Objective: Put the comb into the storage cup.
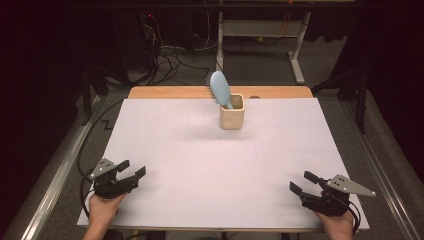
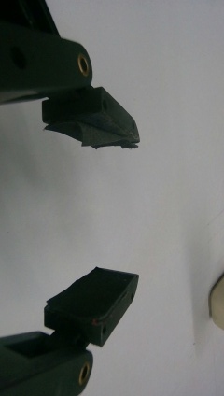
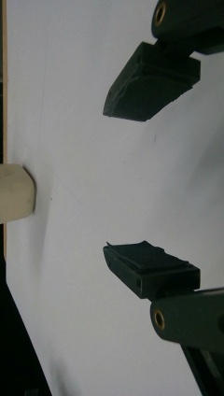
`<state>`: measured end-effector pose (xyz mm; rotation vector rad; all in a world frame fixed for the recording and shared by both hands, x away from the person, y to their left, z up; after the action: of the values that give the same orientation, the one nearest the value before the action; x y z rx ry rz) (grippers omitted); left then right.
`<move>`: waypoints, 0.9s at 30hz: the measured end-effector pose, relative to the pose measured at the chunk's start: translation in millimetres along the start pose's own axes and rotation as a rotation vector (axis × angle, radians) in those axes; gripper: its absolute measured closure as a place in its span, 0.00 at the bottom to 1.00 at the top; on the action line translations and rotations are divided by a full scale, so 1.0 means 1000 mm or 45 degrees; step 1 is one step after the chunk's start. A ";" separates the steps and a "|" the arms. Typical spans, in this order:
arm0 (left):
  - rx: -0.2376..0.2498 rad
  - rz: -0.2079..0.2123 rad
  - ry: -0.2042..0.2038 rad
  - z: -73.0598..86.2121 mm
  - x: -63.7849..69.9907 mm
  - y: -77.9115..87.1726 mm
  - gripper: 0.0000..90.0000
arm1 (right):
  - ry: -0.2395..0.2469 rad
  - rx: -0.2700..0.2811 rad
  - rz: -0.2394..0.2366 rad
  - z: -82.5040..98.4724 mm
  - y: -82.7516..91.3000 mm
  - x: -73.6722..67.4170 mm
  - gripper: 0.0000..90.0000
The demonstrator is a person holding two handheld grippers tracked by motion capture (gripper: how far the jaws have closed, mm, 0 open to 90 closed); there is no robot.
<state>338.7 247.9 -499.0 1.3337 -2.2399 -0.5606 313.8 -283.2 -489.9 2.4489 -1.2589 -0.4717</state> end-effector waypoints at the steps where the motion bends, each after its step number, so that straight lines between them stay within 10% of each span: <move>1: 0.002 0.000 0.003 0.000 0.000 0.000 0.32 | 0.000 0.000 0.000 0.000 0.000 0.000 0.32; 27: -0.027 -0.001 0.060 0.017 -0.004 -0.001 0.32 | -0.012 -0.006 0.004 0.001 0.000 0.001 0.32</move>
<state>330.8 252.7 -513.8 1.3238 -2.1900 -0.5462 314.2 -284.2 -490.5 2.4433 -1.2640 -0.4850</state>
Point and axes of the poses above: each handheld gripper's, and its own axes: y roughly backward along the jaws, z roughly out of its underside, x roughly to its right, the point moved 7 cm from there along -y, roughly forward along the jaws, and after that the axes turned 3 degrees about -x, right-handed, at the moved point
